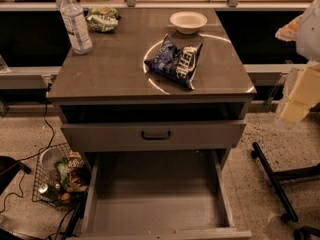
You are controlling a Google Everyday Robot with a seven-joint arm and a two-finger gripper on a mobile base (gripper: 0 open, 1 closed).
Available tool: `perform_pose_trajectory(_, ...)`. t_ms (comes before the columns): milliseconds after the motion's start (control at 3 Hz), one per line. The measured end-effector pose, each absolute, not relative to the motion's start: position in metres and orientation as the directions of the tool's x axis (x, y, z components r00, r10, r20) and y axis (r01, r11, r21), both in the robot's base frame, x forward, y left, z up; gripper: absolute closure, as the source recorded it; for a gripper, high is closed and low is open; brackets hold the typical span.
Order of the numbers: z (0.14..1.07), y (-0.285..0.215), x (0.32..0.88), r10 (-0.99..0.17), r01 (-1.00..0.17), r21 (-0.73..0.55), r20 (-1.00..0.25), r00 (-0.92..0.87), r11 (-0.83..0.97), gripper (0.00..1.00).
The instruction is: Move blue chip bag near green jalapeno chip bag
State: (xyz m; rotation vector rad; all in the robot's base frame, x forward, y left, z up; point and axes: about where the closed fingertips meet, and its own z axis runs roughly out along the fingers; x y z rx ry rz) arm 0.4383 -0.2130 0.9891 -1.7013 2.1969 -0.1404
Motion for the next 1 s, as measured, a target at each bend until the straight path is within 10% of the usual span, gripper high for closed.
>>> perform_pose_trajectory(1000,0.982,-0.22,0.484,-0.893,-0.847,-0.343,-0.348,-0.286,0.405,0.0)
